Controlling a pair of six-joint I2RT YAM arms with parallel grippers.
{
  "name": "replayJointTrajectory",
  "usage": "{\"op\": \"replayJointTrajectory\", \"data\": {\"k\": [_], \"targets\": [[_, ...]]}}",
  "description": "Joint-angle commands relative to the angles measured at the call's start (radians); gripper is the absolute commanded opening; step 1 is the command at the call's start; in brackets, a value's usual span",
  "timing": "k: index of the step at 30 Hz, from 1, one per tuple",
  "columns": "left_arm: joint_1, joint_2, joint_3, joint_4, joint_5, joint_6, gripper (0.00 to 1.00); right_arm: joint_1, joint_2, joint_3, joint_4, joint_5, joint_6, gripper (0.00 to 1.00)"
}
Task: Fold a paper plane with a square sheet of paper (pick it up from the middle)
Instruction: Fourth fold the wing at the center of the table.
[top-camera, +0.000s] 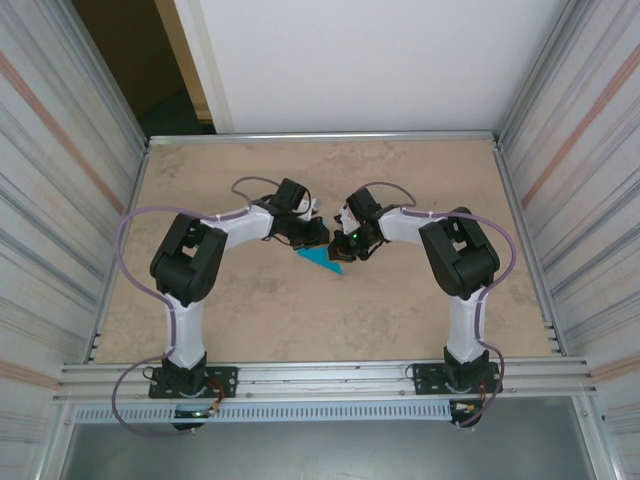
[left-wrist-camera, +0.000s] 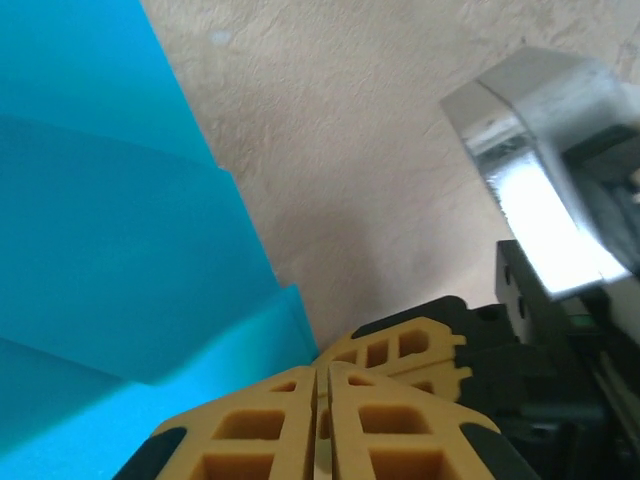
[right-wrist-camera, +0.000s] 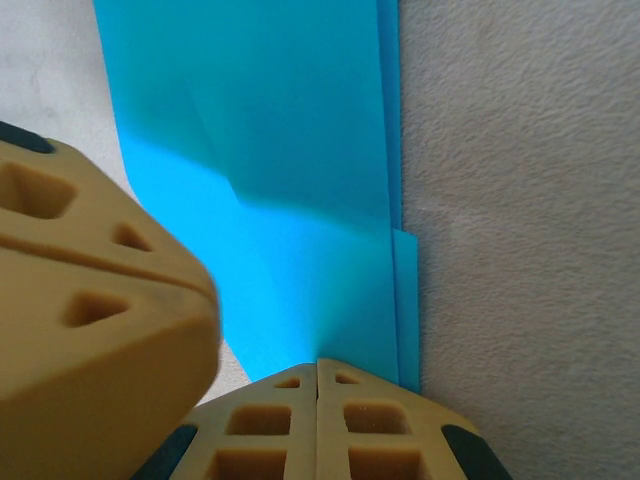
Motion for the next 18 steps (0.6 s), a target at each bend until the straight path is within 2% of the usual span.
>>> {"op": "replayJointTrajectory", "data": {"k": [1, 11, 18], "targets": [[-0.004, 0.035, 0.013, -0.012, -0.014, 0.031, 0.12, 0.0, 0.06, -0.021, -0.095, 0.081, -0.014, 0.0], [0.012, 0.114, 0.021, -0.011, -0.055, 0.036, 0.12, -0.003, 0.06, -0.037, -0.109, 0.083, -0.021, 0.0], [0.079, 0.126, 0.022, -0.007, -0.063, 0.065, 0.12, -0.005, 0.061, -0.052, -0.117, 0.1, -0.03, 0.0]]}}
